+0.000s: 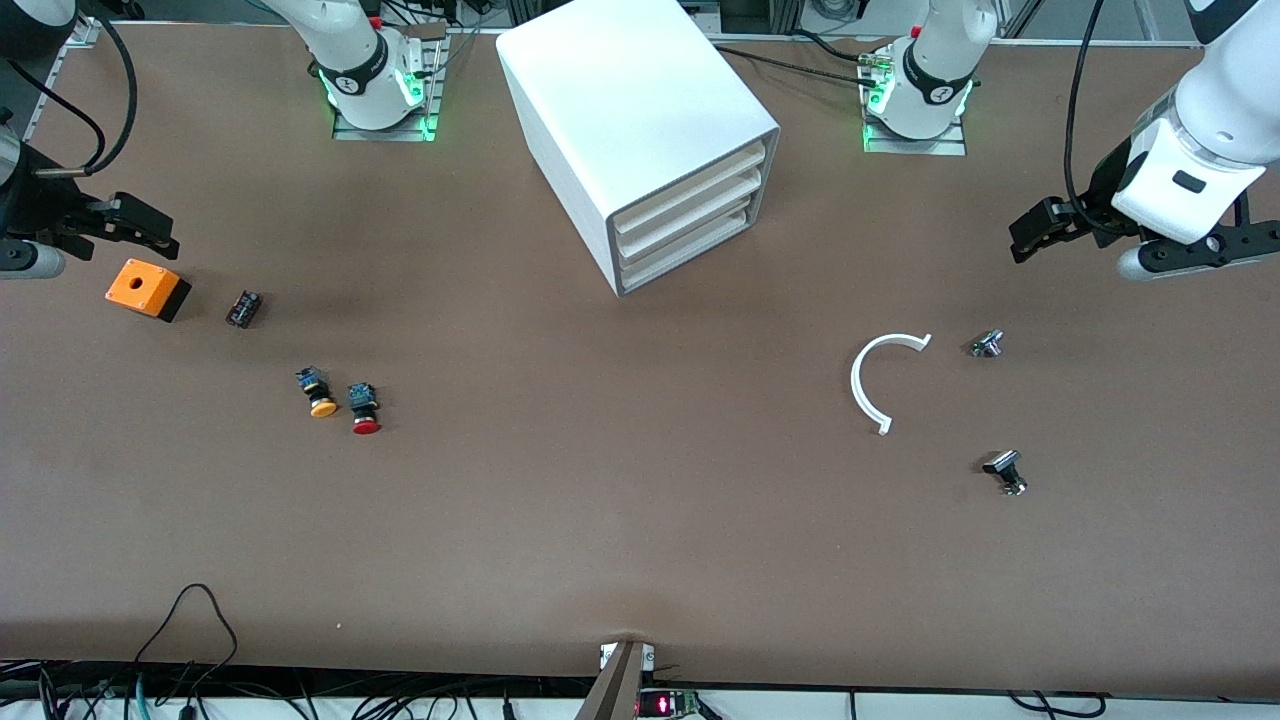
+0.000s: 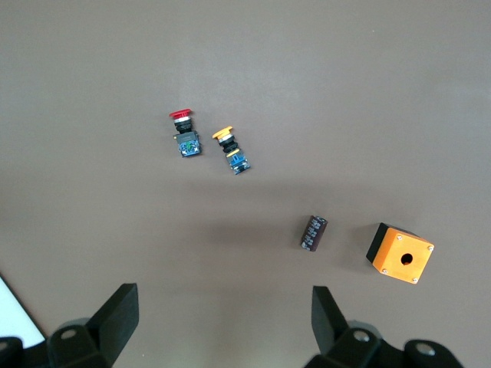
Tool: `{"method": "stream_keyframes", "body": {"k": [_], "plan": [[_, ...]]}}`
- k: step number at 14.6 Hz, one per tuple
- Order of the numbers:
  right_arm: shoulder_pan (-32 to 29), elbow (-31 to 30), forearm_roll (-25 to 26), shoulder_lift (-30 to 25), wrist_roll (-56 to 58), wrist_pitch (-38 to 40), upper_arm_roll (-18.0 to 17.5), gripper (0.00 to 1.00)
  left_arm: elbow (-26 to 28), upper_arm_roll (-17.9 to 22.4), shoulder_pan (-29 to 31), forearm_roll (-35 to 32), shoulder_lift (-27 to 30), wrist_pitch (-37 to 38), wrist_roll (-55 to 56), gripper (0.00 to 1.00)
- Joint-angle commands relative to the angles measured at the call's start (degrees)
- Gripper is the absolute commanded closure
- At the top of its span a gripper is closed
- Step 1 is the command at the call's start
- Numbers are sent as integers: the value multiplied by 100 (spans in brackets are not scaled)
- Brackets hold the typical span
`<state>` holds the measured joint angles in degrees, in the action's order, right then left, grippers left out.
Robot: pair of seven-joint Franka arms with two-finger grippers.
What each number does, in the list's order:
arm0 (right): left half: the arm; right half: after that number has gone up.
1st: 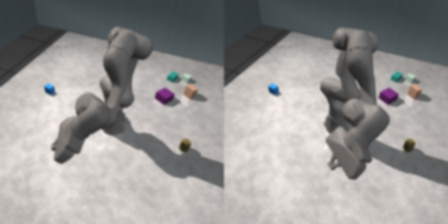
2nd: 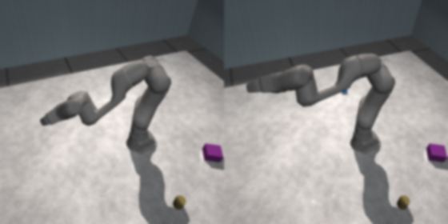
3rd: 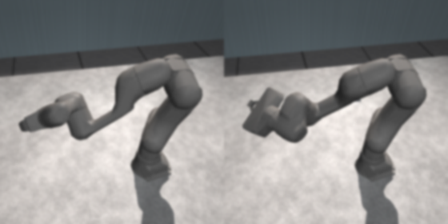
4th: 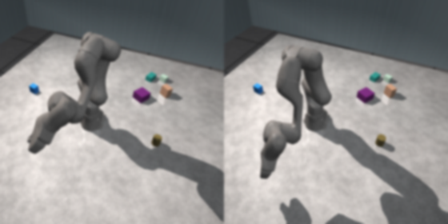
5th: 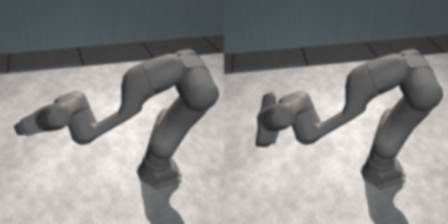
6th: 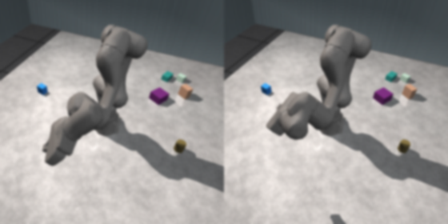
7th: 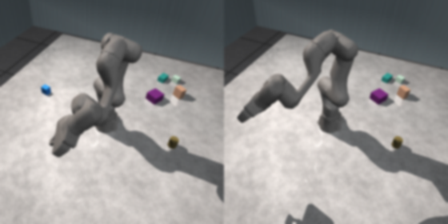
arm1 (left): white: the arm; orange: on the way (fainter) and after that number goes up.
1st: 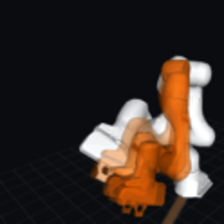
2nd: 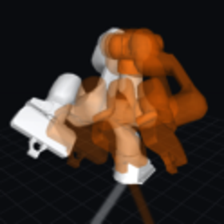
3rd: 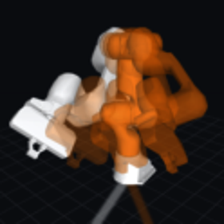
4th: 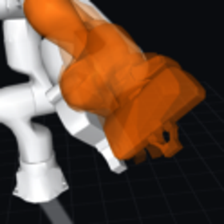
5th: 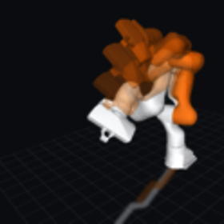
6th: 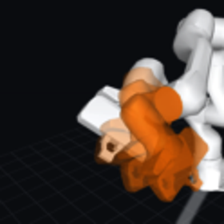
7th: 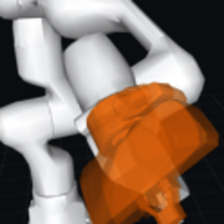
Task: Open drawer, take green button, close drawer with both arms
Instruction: 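Move the left gripper toward the white cabinet's lowest drawer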
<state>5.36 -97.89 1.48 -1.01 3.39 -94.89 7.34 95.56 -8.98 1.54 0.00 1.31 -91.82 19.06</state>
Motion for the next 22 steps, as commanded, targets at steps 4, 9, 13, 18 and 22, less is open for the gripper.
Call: {"method": "stream_keyframes", "body": {"k": [4,9,13,18,22], "plan": [[-44,112,11,49,118,49,-31,0,-274,-16,22,61,-131,164,36,0],[-44,112,11,49,118,49,-31,0,-310,-51,13,9,-175,164,1,0],[-35,112,11,49,109,40,-31,0,-328,-78,13,-18,-394,173,1,0],[-26,112,2,49,100,-4,-40,0,-564,-113,-66,-88,-729,523,53,0],[-26,112,2,57,92,-21,-40,0,-687,-86,-49,43,-1106,621,-25,0]]}}
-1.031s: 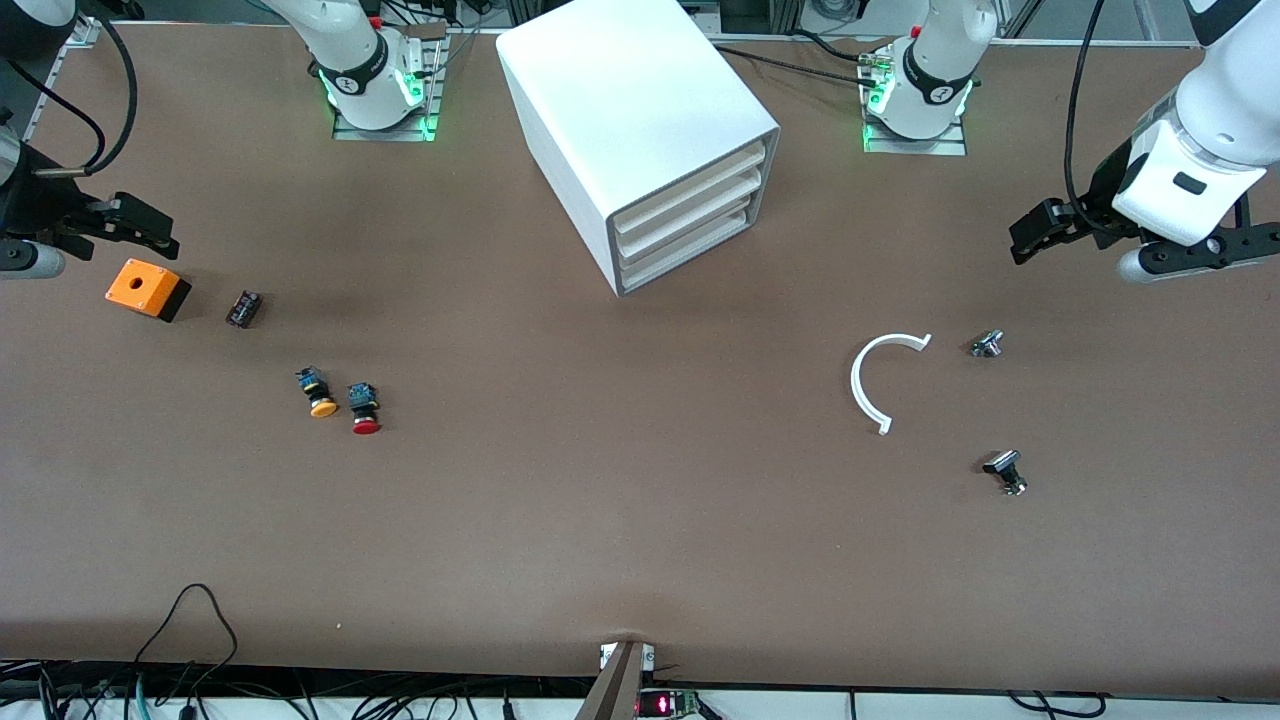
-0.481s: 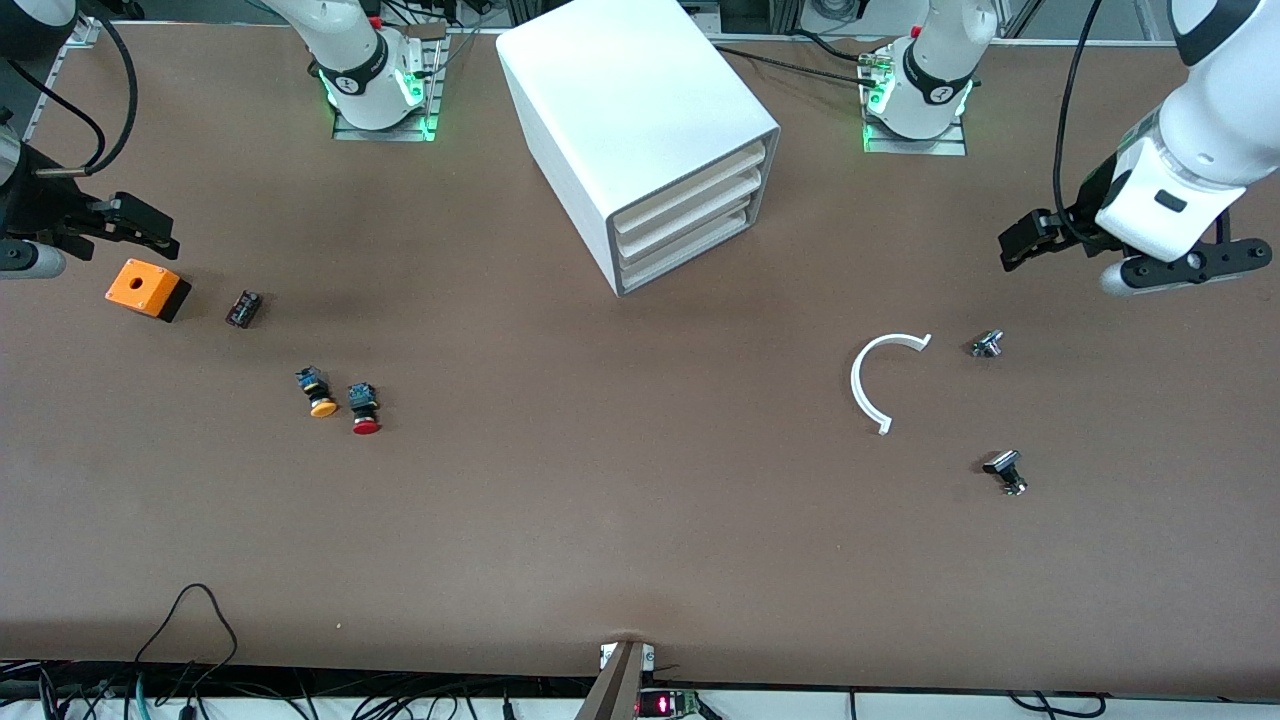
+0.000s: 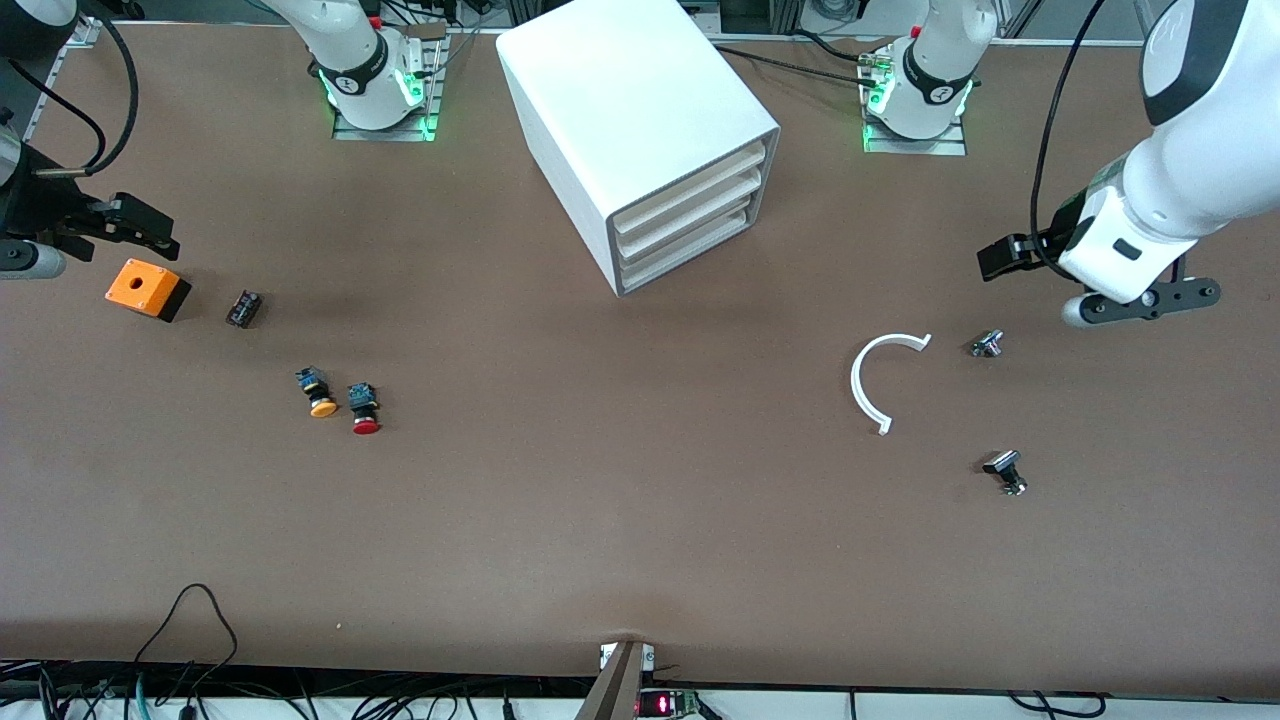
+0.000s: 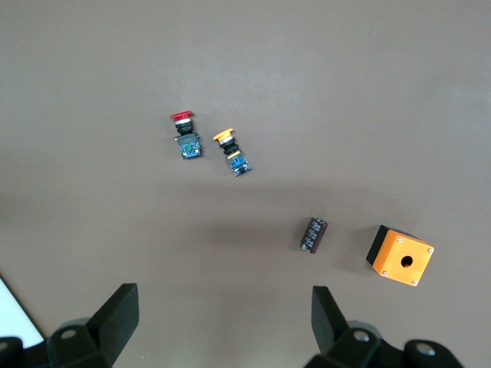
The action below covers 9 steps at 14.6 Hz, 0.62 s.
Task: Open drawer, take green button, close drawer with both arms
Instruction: 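Move the left gripper toward the white cabinet's lowest drawer, then grasp the lowest drawer's front edge with the left gripper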
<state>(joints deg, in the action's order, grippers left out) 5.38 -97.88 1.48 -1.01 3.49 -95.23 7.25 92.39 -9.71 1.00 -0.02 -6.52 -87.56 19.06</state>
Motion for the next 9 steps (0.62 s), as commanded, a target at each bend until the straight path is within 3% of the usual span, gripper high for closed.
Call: {"method": "stream_keyframes", "body": {"k": [1,3,7,9], "plan": [[-20,111,2,57,82,13,-31,0,-336,-13,5,107,-410,179,-25,0],[-28,111,2,57,82,-5,-31,0,-178,-13,5,552,-664,108,-34,0],[-46,111,2,127,82,-22,-31,0,779,-162,-4,1502,-1235,-664,-156,0],[-28,120,2,285,82,-40,-31,0,851,-198,-4,2081,-1683,-709,-454,0]]}}
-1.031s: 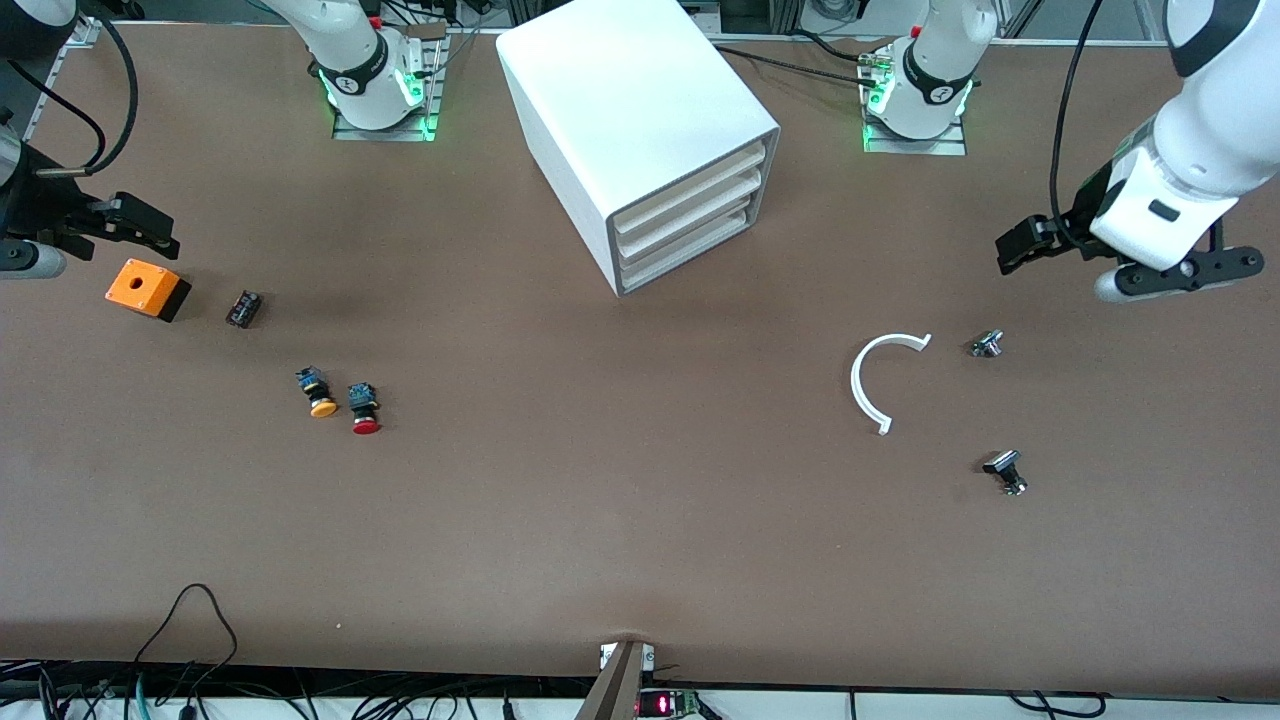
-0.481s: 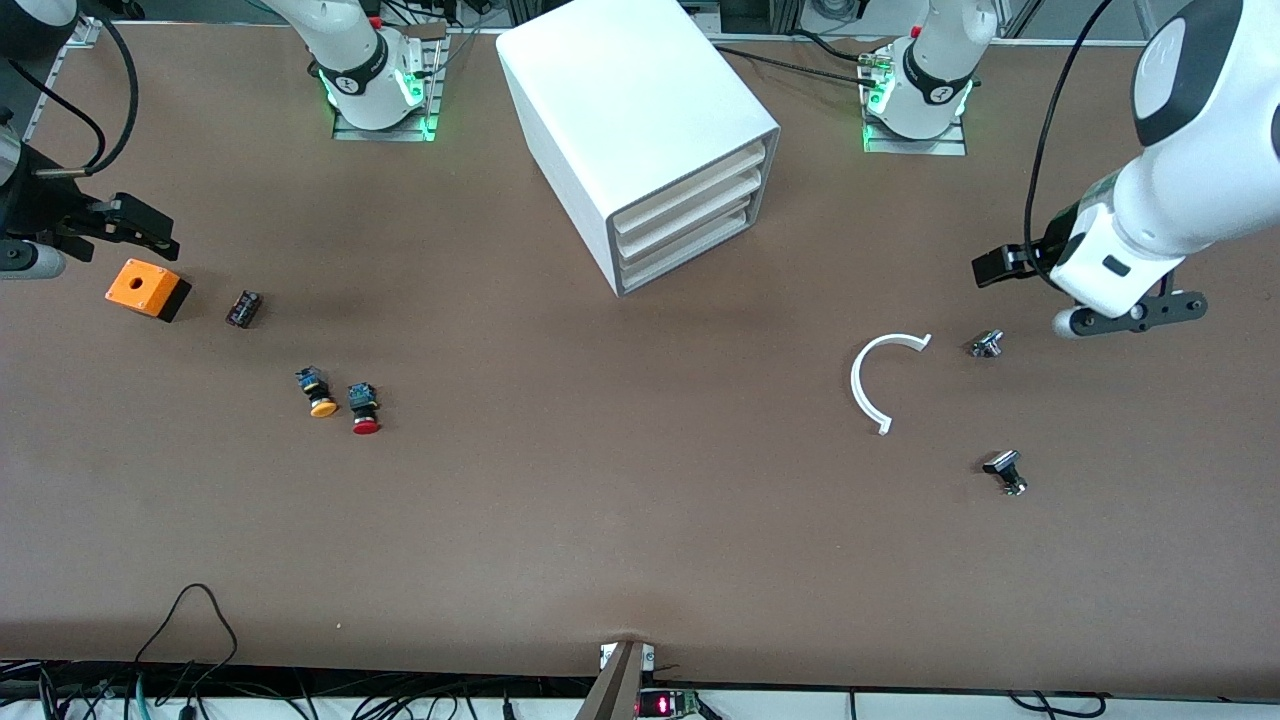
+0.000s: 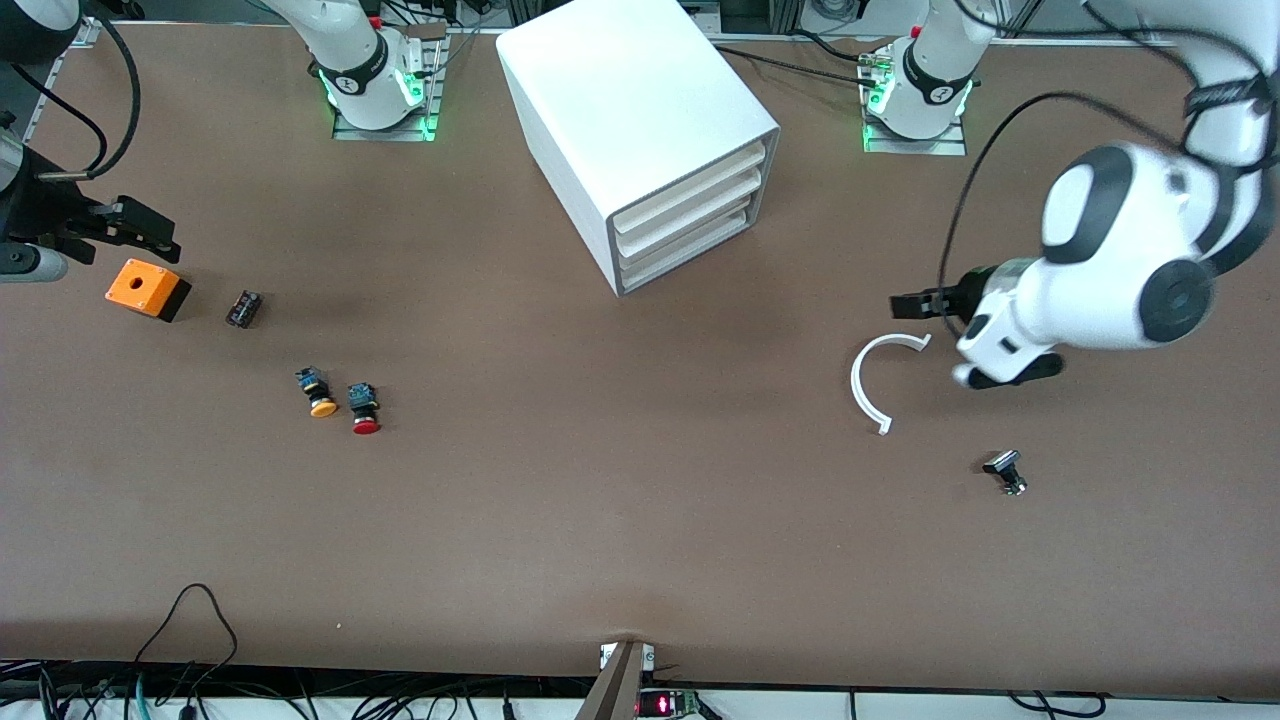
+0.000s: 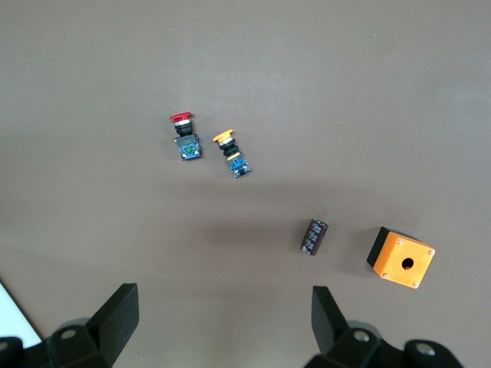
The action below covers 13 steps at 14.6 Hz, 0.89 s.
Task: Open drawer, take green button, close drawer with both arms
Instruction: 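Grasp the lowest drawer's front edge with the left gripper, then pull the drawer open with the left gripper while the right gripper approaches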
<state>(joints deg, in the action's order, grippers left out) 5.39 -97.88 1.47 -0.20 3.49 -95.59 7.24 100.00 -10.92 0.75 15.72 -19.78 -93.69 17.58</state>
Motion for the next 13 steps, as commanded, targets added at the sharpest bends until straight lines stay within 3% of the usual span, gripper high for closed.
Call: {"method": "stream_keyframes", "body": {"k": [1,4,8,10,13], "plan": [[-21,181,2,274,82,-64,-29,0,203,-77,4,885,-551,-244,-447,0],[6,471,-7,608,82,-126,-47,0,660,-85,-66,1878,-956,-728,-1166,0],[85,532,2,943,82,-126,-65,0,1257,-86,-311,3214,-1318,-756,-2607,0],[94,533,2,943,161,-117,-65,0,1565,-112,-426,3611,-1371,-756,-3039,0],[94,542,11,978,170,-144,-65,0,1908,-506,-514,3859,-1397,-886,-3384,1]]}}
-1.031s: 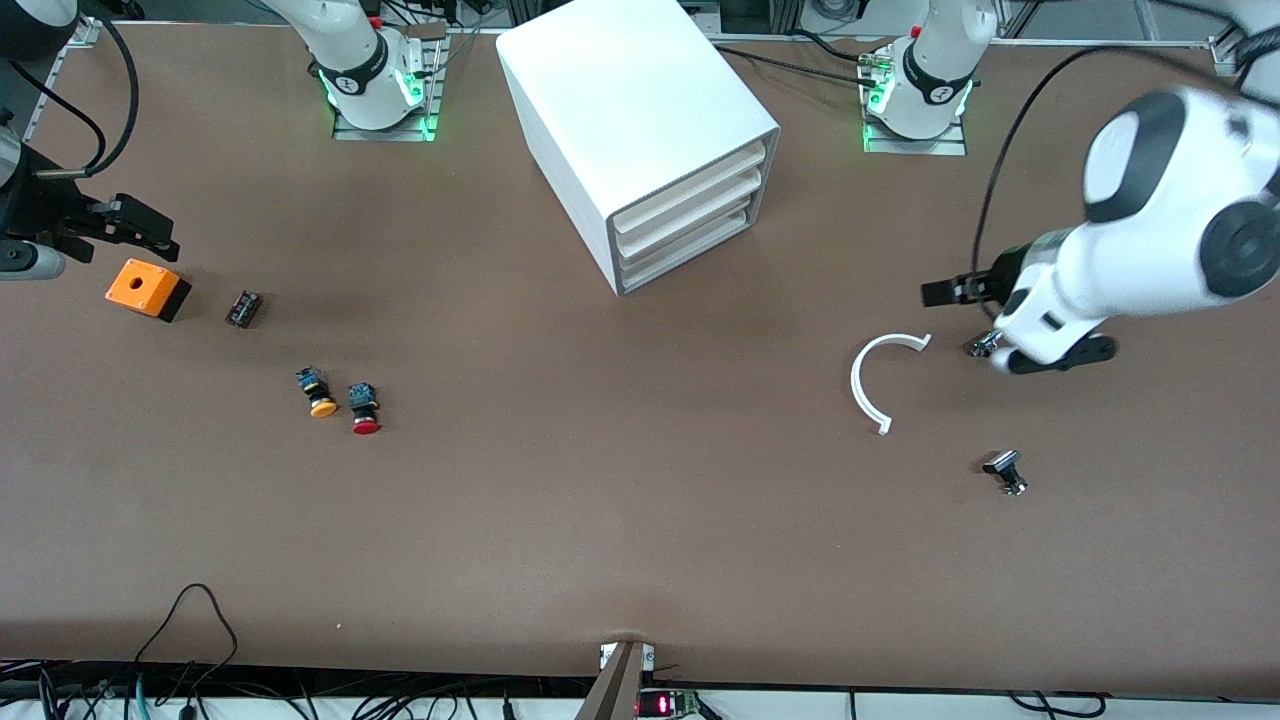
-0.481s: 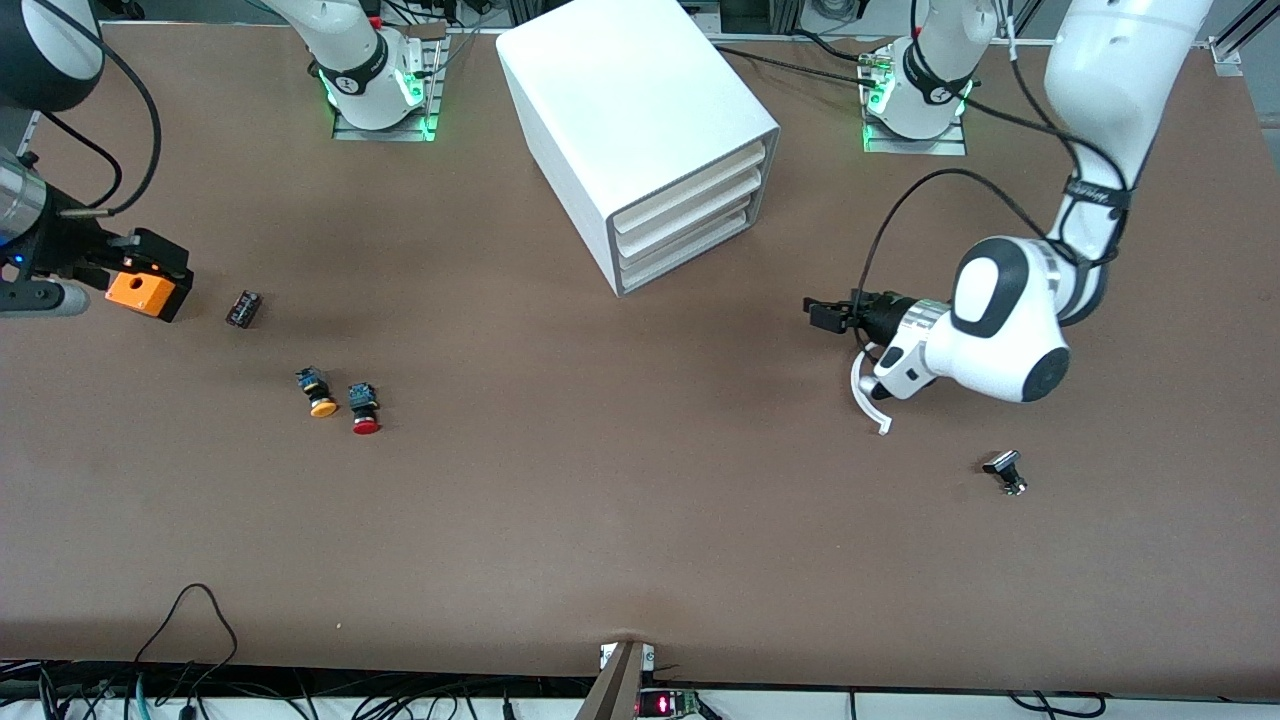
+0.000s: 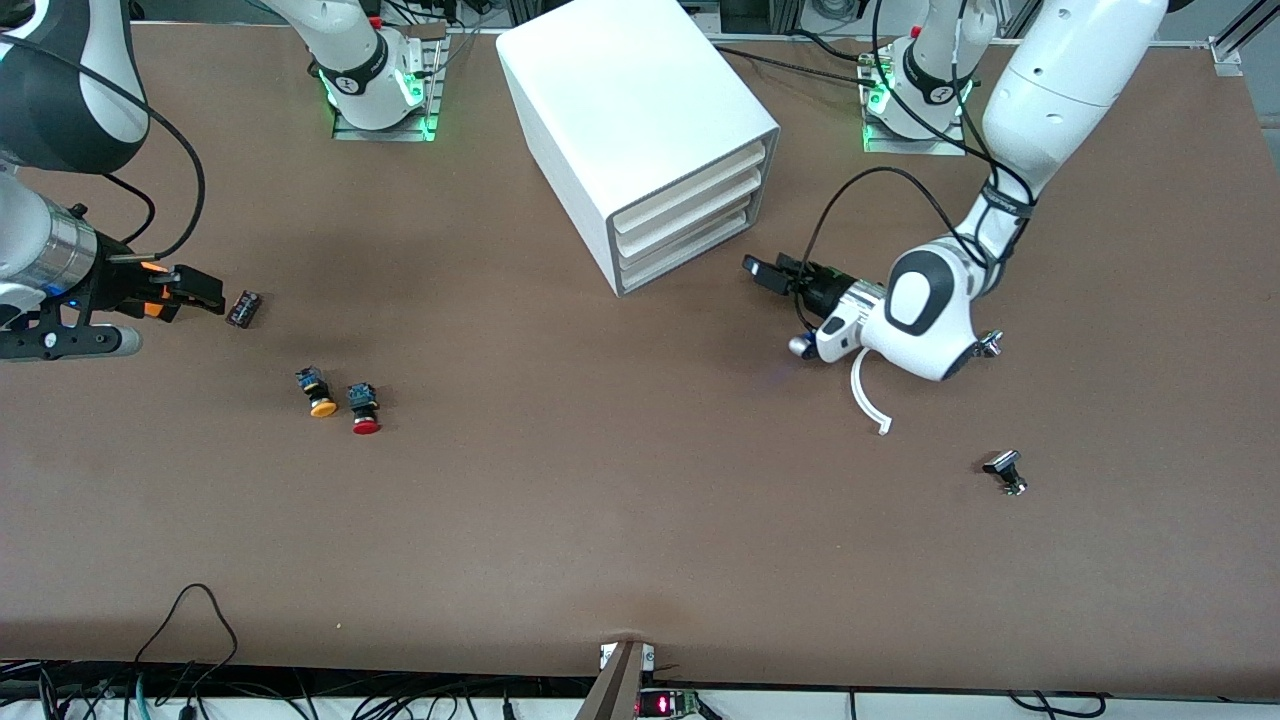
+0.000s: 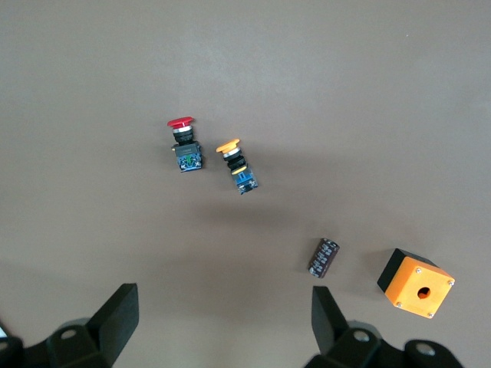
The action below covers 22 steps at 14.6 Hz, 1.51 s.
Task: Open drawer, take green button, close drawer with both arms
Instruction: 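Pull the drawer open with the left gripper while the right gripper approaches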
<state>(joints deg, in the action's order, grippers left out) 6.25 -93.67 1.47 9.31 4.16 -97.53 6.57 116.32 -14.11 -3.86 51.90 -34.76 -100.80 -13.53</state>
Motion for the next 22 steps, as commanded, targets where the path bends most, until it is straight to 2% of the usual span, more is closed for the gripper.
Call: {"method": "stream_keyframes", "body": {"k": [1,4,6,7,8,9,10,12,13,16,19,22], "plan": [[16,121,29,44,120,42,3,0,416,-354,-62,363,110,-342,-334,1],[235,130,73,62,112,15,-6,0,820,-644,-133,715,101,-1026,-720,1],[332,130,21,71,33,-142,-6,0,953,-724,-177,891,93,-1117,-801,3],[359,121,3,123,33,-239,-6,0,1006,-724,-177,909,101,-1117,-810,5],[411,130,-6,167,15,-257,-6,0,1024,-733,-177,909,101,-1117,-810,13],[525,130,-6,167,67,-275,-6,0,1050,-742,-185,909,101,-1117,-810,29],[648,130,-6,167,85,-284,-6,0,1050,-733,-186,909,93,-1117,-810,54],[920,139,-6,167,85,-301,-6,0,1050,-733,-186,909,84,-1117,-836,97],[1061,139,-6,193,33,-354,-6,0,1050,-733,-186,909,84,-1117,-836,100],[1221,139,-15,430,32,-600,-15,0,954,-646,-124,822,128,-1126,-819,100],[1238,139,-278,632,15,-609,-208,0,604,-15,-80,813,137,-1423,-827,100],[1291,323,-287,800,24,-749,-393,0,190,417,-63,743,119,-1521,-810,100]]}}
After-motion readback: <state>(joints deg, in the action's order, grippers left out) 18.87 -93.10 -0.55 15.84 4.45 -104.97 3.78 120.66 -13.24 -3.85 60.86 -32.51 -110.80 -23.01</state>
